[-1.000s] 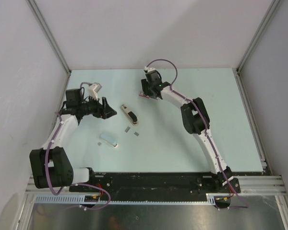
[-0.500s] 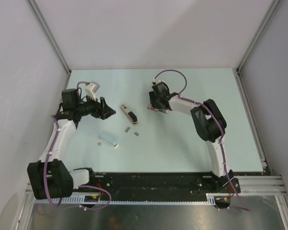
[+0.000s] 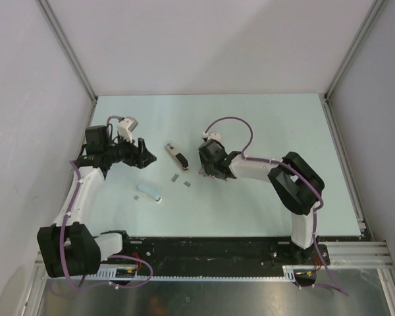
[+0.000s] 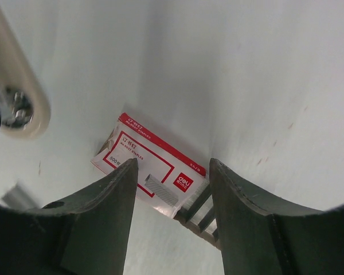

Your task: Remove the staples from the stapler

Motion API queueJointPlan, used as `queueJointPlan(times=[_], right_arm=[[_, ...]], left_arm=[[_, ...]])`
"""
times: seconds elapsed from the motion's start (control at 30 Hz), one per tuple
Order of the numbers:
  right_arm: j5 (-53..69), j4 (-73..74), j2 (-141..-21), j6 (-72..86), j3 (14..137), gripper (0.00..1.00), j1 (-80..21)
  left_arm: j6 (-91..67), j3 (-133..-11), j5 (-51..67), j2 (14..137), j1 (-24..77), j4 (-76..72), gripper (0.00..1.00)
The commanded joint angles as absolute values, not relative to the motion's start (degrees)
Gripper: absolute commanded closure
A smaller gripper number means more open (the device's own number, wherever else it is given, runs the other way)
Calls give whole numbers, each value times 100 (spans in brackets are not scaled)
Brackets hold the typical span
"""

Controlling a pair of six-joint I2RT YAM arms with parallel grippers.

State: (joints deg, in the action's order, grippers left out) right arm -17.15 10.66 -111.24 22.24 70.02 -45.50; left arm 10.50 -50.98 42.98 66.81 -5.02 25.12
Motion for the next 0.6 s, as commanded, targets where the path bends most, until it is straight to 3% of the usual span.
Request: queueJointPlan(times=[0.0,0.4,0.57], right_arm=[[-1859,1649,-10781,2539,6433,43,-4909],[-2050,1711,-9943,2680,5823,41,-5393],[-2091,1832,-9432,2600,5820,35,-5441]], left_arm=[[1395,-5006,4185,6621,-540,2641,20],[1544,-4971,4050,6410,-532,2744,21],[1630,-4947,3945,6422,-444,2766,21]])
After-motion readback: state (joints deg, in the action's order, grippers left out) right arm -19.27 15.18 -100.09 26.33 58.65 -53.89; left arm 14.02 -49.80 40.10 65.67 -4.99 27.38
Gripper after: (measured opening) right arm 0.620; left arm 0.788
